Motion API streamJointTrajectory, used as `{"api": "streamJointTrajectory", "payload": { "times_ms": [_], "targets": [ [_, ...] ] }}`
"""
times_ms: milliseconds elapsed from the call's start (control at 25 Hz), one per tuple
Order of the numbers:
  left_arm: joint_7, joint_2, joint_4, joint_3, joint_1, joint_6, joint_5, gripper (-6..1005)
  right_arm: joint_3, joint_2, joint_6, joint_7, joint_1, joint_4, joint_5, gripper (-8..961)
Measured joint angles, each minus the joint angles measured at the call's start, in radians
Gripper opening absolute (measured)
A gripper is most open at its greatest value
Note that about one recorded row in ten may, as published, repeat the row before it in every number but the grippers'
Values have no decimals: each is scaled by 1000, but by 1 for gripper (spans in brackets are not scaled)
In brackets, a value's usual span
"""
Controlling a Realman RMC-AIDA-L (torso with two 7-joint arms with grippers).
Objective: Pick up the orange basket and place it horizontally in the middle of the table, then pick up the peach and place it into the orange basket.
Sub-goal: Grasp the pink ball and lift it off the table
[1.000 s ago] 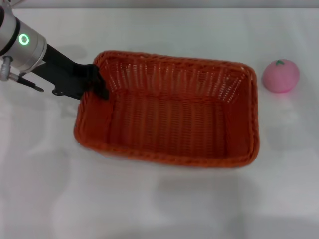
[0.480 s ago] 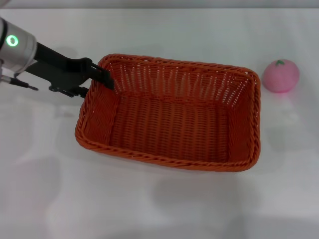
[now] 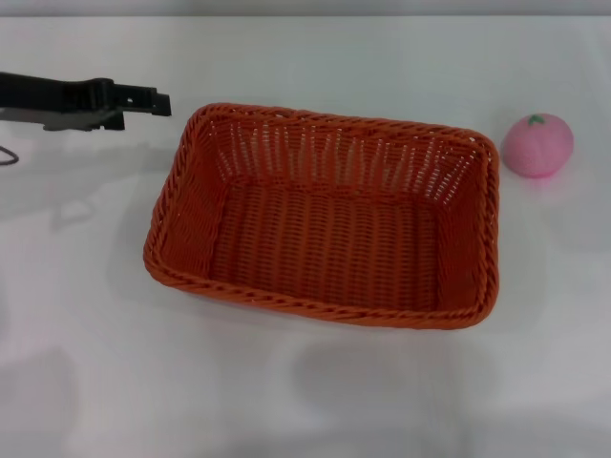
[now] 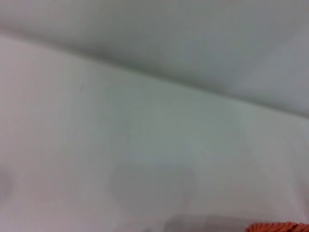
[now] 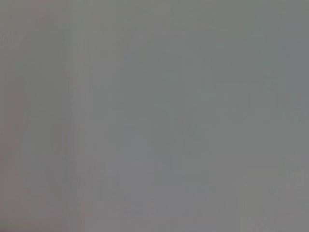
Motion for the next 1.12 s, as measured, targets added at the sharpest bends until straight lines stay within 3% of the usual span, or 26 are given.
{"api": "streamJointTrajectory", "payload": {
  "times_ms": [120, 320, 640, 880, 1120],
  "targets": [
    [148, -20, -31, -2, 72, 41, -103, 861, 0, -42, 19, 136, 13, -64, -135, 779],
    [467, -54, -46, -10, 174, 69, -293, 861, -1, -61, 44, 290, 53, -161, -311, 779],
    [818, -68, 1, -1, 271, 74, -507, 860, -67, -12, 78, 369, 134, -314, -588, 779],
    [1082, -66, 103, -5, 316, 71, -720, 860, -172, 0, 82, 380, 184, -290, -667, 779],
    [1172, -63, 169, 0, 301, 77, -769, 860, -239, 23, 54, 395, 230, -261, -722, 779]
  ]
}}
